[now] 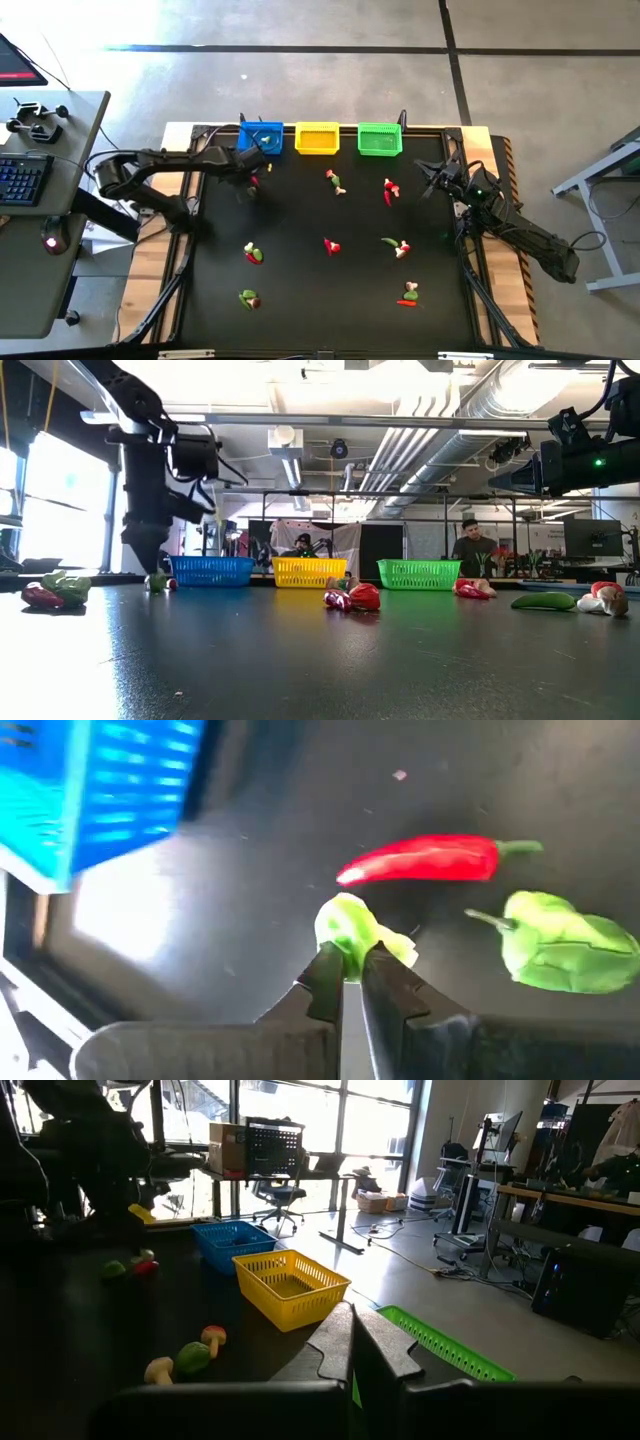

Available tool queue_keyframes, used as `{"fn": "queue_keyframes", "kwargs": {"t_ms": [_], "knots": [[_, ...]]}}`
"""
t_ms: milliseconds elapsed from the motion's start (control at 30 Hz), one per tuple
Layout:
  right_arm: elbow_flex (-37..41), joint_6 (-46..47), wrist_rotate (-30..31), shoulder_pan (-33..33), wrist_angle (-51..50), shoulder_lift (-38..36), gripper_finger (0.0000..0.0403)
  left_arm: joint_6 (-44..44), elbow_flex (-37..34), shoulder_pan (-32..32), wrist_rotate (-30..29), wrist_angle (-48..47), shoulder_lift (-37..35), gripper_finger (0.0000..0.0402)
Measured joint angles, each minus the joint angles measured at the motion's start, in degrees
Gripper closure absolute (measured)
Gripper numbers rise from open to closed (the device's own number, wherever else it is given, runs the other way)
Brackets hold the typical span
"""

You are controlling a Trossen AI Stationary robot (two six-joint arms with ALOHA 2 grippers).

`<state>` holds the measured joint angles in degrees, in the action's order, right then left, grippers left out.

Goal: Sort produce into baskets
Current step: Put the green mushroom into the blue bin

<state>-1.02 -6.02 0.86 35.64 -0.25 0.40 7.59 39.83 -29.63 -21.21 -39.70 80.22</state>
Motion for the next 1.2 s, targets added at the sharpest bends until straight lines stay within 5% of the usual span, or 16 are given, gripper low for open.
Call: {"fn": "queue_keyframes", "kwargs": {"t_ms": [400, 1200], "knots": [[0.0, 0.0, 0.0, 0.0, 0.0, 0.0, 0.0402, -1.2, 4.0, -2.7, 1.6, 6.8, -5.1, 0.0394], [0.0, 0.0, 0.0, 0.0, 0.0, 0.0, 0.0402, 8.7, 13.3, -17.3, 4.8, 18.8, 11.0, 0.0394]]}}
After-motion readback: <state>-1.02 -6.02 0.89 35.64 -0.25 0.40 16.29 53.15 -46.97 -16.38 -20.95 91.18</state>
